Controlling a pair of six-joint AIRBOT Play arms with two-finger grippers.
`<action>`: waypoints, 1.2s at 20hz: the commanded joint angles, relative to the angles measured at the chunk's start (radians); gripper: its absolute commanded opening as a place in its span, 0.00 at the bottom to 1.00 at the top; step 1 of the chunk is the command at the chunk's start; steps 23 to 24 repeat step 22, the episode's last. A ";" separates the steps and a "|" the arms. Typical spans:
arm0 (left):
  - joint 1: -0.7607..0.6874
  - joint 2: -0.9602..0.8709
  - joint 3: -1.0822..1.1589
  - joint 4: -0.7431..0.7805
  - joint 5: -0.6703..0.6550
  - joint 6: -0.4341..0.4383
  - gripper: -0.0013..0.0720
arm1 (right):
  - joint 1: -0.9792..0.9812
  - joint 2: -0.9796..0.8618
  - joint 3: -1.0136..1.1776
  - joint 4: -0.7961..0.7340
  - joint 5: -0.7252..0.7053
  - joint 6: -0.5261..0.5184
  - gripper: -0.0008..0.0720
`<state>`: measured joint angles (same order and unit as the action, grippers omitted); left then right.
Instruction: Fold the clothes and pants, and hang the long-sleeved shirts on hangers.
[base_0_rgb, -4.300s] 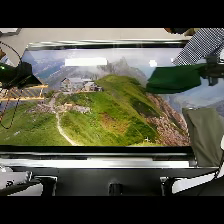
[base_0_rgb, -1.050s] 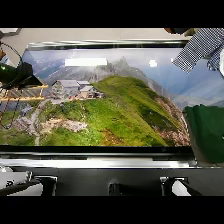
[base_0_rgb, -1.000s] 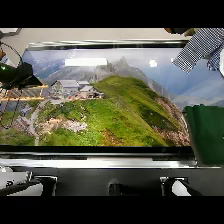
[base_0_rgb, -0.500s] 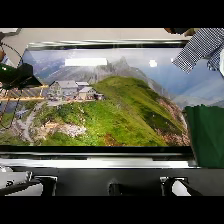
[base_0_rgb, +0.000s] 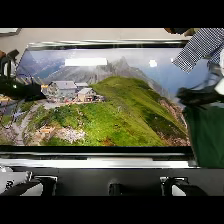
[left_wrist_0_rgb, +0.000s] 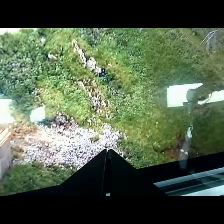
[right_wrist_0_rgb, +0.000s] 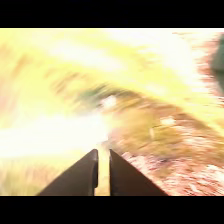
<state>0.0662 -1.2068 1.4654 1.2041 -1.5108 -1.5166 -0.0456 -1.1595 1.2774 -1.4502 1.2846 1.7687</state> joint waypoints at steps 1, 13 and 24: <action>0.001 0.073 -0.103 0.055 0.010 0.014 0.04 | 0.219 -0.004 0.002 -0.013 0.050 -0.106 0.05; 0.001 0.084 -0.103 0.087 -0.055 0.014 0.05 | 0.292 -0.004 0.002 -0.028 0.068 -0.184 0.05; 0.001 0.084 -0.103 0.087 -0.055 0.014 0.05 | 0.292 -0.004 0.002 -0.028 0.068 -0.184 0.05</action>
